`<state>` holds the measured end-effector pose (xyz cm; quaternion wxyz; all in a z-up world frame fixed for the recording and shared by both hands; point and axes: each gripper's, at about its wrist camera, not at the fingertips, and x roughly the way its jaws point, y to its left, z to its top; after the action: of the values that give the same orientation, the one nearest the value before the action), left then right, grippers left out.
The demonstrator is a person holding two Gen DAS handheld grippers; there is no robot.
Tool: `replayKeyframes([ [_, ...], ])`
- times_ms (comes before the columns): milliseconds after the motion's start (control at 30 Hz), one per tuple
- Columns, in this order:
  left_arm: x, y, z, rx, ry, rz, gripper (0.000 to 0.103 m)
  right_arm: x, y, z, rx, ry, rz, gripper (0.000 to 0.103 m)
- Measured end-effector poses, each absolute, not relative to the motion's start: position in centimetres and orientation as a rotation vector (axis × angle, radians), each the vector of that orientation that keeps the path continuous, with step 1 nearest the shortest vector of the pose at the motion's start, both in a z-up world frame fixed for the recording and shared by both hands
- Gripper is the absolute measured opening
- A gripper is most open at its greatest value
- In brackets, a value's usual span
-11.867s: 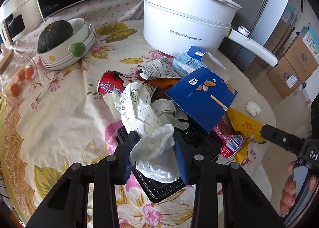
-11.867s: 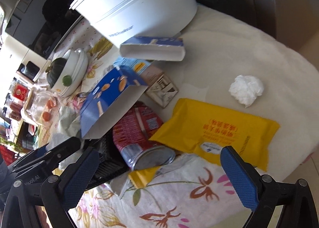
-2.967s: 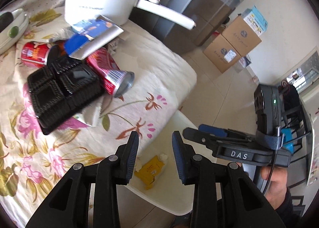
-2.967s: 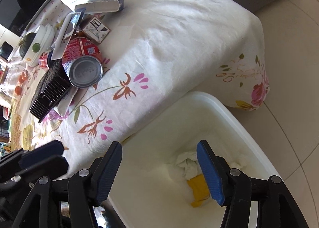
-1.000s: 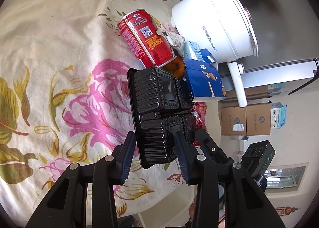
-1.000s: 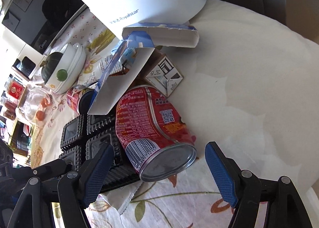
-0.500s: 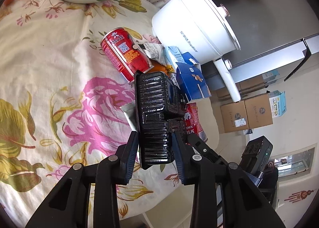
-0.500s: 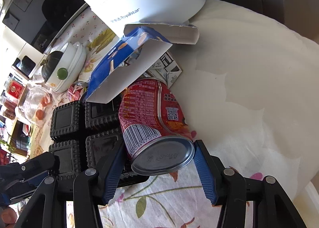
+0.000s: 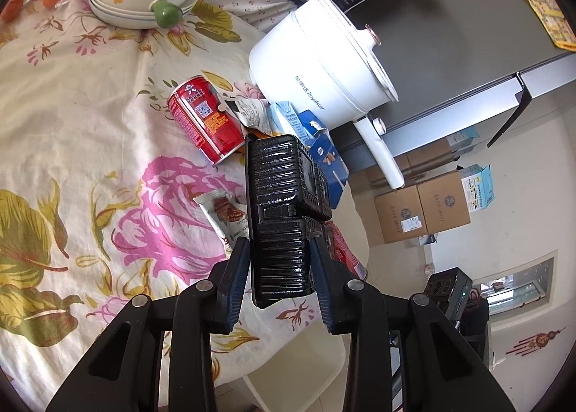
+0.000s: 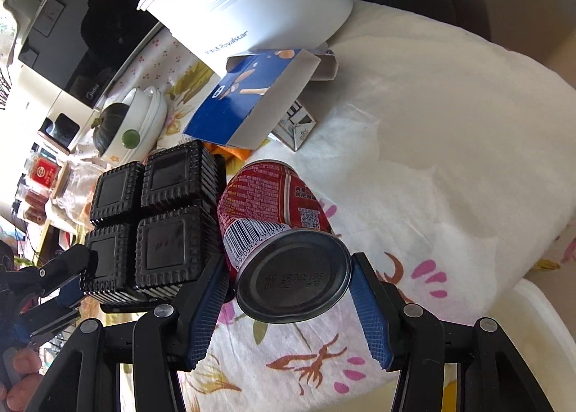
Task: Collect trash
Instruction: 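Carry the red can and black tray over the bin and release both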
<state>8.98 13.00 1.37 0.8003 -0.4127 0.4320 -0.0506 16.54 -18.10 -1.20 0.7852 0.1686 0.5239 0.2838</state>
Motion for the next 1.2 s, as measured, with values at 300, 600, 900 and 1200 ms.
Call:
replayKeyframes([
  [300, 8.3, 11.3, 2.4, -0.852, 0.912, -0.178, 0.036, 14.4, -21.2, 0.2, 0.378, 1.131, 0.606, 0.060],
  [600, 8.1, 4.2, 1.9, -0.720, 1.010, -0.275, 0.036, 12.7, -26.1, 0.4, 0.368, 1.119, 0.519, 0.060],
  [900, 7.8, -0.6, 0.4, -0.582, 1.088, -0.302, 0.036, 10.8, -28.1, -0.2, 0.315, 1.144, 0.459, 0.060],
  [1200, 6.9, -6.8, -2.6, -0.366, 1.193, -0.337, 0.036, 10.0, -30.2, -3.3, 0.285, 1.268, 0.359, 0.060],
])
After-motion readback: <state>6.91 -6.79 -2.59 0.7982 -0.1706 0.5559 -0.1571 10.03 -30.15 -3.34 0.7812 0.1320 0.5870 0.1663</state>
